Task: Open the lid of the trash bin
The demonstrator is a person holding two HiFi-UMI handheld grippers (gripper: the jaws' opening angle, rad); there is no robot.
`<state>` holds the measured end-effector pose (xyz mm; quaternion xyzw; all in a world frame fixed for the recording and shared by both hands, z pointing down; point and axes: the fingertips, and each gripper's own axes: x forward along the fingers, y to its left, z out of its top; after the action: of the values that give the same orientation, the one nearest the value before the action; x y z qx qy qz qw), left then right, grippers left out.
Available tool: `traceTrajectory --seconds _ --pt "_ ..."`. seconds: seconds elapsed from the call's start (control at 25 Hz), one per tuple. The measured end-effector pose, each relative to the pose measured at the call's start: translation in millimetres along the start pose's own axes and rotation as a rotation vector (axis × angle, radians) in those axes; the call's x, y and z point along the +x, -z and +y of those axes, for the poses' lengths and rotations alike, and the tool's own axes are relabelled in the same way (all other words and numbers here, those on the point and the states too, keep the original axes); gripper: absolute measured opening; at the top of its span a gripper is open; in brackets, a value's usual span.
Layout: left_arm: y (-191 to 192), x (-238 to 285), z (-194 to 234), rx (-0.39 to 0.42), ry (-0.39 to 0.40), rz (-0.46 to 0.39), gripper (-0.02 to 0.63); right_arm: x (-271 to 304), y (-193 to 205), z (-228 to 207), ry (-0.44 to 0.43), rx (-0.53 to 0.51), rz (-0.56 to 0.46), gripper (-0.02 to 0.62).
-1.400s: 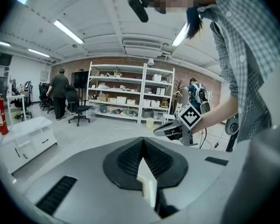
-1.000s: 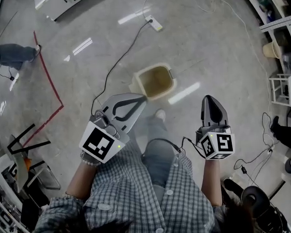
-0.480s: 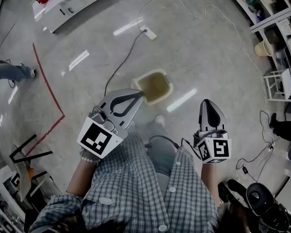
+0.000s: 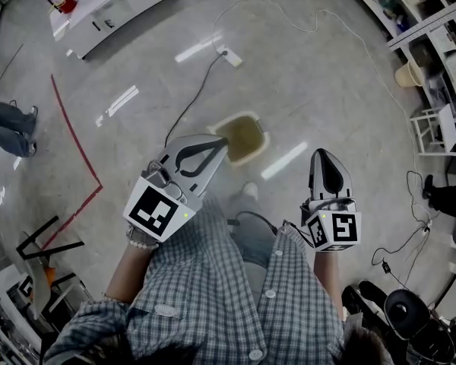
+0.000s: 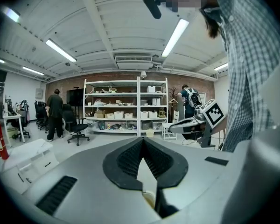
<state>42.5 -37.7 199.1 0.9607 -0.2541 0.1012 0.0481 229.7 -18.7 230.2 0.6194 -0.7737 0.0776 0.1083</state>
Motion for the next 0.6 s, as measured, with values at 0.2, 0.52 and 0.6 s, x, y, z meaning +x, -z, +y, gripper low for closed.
traceTrajectory --seconds 0.2,0.52,0.6 --pt "0.8 -1.7 2.1 -0.001 -0.003 0.002 -0.002 1.6 0.6 2.8 -0.005 -0.009 0.007 0.020" --pt "-0.8 -1.4 2.2 -0.004 0.004 -0.001 -0.002 4.1 0.3 8.0 -0.010 -0.016 0.021 0.020" --pt "-0.4 -1.1 3.6 -0.009 0.006 -0.001 -0.002 6.2 0.7 9.3 -0.012 -0.023 0.024 0.020"
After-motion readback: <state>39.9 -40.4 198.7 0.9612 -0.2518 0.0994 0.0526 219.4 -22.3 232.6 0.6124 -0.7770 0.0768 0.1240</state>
